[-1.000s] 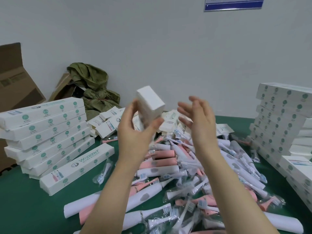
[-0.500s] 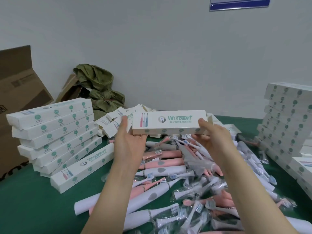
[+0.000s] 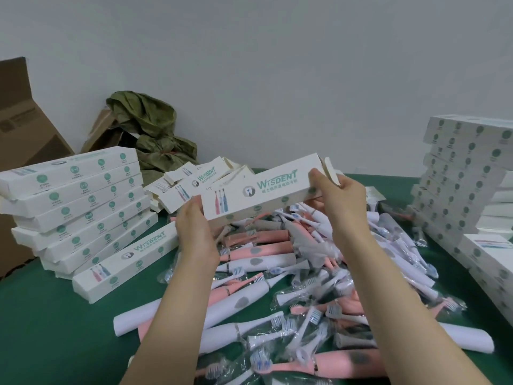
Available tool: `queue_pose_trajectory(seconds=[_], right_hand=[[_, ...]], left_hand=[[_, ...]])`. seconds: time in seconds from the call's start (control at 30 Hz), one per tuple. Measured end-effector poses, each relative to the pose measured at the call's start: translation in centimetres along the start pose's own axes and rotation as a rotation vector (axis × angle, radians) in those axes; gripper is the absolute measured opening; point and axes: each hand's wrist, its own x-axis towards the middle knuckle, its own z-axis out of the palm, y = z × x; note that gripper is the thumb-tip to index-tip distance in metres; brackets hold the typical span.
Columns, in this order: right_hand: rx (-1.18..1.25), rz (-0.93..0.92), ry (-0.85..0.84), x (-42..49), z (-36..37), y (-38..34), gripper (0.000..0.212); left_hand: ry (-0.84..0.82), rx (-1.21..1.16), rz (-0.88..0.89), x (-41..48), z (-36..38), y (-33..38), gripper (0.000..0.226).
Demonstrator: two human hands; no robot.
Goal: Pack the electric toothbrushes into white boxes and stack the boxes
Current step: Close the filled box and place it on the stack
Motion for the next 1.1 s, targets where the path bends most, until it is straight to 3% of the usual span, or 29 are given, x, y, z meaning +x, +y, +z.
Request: queue_pose_trajectory(seconds=[0.07,0.13,0.2,0.3,0.47,0.6,0.73,0.83,1.03,1.1], right_hand=[[-0.014,-0.018,0.024,-0.4,0.2,-0.3,0.047],[-0.032,-0.049,0.031,-1.0,0.6,-0.6,0.056],[-0.080,-0.090,0.006,-1.7,1.0,-1.0,0.058],[-0.100,-0.091,-0.091,-2.5,1.8,-1.3,0.055],[0.059,-0.056,-0.284,-2.9,2.0,-2.1,0.038],[0.058,-0.127,-0.350,-3.2,1.9,-3.0,0.036],[-0.082,-0.291,-0.149,-3.4,2.1,-3.0,0.047],[-0.133,-0.305,-0.043,-3.6,2.2,-2.9,0.049],[-0.111,-0.244,-0.073,-3.8,2.5,-2.3,0.041],[-0.085,-0.261,-0.067,-3.8,2.4,-2.5,0.048]], left_hand=[[0.145,0.260,0.386,-0.7,-0.3,0.0,0.015],[0.034,0.382,0.743,-1.4,-0.6,0.0,0.018],[-0.178,0.492,0.913,-2.1,-0.4,-0.1,0.029],[-0.406,0.695,1.030,-3.0,0.4,-0.6,0.038],[-0.624,0.550,0.958,-4.6,1.4,-0.2,0.019],[-0.551,0.476,0.809,-5.2,2.9,1.6,0.020],[-0.550,0.571,0.765,-5.6,3.1,2.2,0.007],[-0.573,0.616,0.811,-6.1,2.4,1.8,0.013],[-0.490,0.764,0.887,-6.3,2.0,1.1,0.008],[-0.456,0.750,0.880,-6.5,2.2,1.1,0.013]])
